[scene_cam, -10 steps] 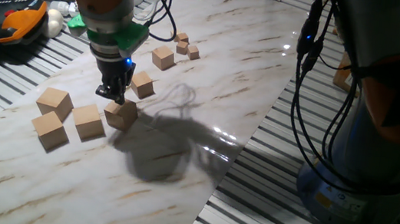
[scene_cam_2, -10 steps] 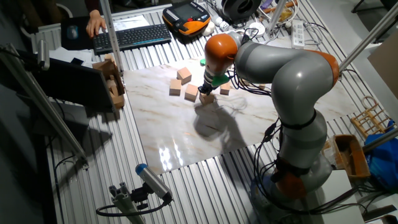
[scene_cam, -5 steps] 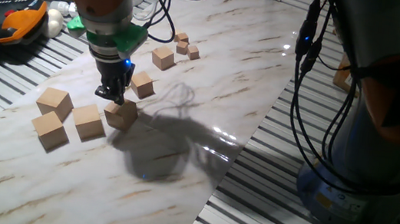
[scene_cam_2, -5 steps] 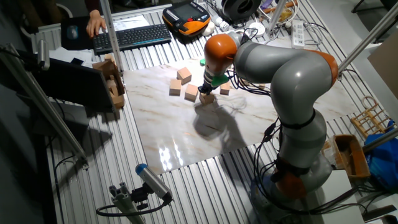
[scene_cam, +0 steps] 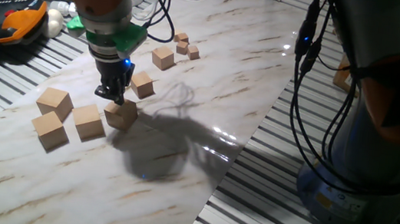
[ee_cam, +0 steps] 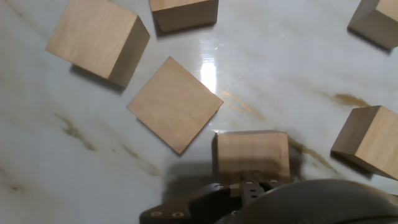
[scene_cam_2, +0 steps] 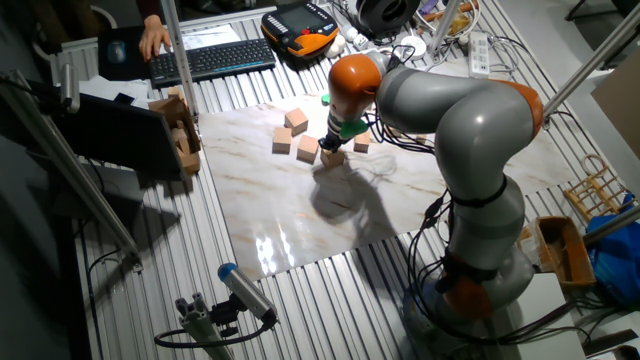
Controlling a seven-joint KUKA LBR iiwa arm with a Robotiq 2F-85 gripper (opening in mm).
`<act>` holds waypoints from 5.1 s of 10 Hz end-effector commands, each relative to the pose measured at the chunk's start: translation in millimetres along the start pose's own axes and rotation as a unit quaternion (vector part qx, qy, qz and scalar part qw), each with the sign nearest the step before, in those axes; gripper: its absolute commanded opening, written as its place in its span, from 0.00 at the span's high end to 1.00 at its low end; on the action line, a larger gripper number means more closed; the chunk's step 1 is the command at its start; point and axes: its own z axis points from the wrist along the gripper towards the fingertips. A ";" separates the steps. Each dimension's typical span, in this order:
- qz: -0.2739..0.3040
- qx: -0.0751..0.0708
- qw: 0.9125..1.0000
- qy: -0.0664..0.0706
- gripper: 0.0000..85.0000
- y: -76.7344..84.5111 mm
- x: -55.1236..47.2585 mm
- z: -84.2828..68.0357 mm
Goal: Stack the blocks into a cross shape
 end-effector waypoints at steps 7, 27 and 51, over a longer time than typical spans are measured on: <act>0.003 -0.001 1.000 -0.004 1.00 0.3 -3.4 3.3; 0.009 0.021 0.999 -0.042 0.00 -4.9 -10.9 15.0; -0.035 -0.020 0.999 -0.012 1.00 -7.9 -2.6 37.9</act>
